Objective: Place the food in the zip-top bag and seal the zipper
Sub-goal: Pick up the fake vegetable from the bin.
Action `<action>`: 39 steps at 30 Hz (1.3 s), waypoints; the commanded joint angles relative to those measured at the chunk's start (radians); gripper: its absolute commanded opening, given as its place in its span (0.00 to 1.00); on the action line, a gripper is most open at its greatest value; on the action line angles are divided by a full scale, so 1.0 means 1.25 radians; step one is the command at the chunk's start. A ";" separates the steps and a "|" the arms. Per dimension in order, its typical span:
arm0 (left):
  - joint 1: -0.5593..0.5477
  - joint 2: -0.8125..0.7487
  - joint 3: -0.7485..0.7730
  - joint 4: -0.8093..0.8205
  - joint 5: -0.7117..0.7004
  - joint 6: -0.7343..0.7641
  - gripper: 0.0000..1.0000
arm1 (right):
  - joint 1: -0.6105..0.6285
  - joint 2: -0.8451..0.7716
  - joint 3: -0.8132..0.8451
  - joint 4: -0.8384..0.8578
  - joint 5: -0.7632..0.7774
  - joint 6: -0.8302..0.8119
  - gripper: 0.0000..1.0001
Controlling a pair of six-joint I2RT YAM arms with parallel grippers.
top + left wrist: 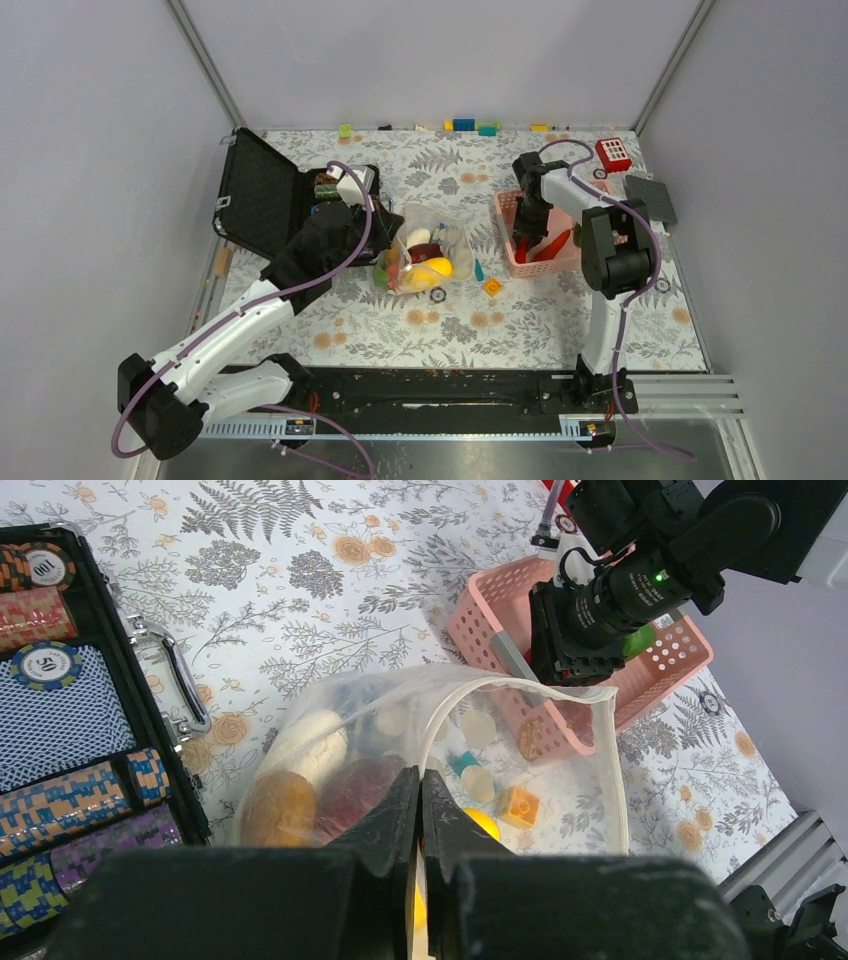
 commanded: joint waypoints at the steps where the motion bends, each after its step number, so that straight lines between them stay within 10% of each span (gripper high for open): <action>1: 0.004 -0.030 0.023 0.021 -0.037 0.018 0.00 | 0.005 0.007 0.029 -0.038 0.021 -0.016 0.22; 22: 0.003 -0.021 0.036 0.017 -0.010 -0.007 0.00 | 0.000 -0.435 -0.115 0.119 0.125 -0.071 0.08; 30: 0.003 0.012 0.058 0.000 0.012 -0.033 0.00 | 0.026 -0.706 -0.272 0.331 -0.188 -0.156 0.10; 39: 0.004 0.029 0.101 -0.050 0.045 -0.066 0.00 | 0.270 -0.850 -0.391 0.674 -0.431 -0.370 0.13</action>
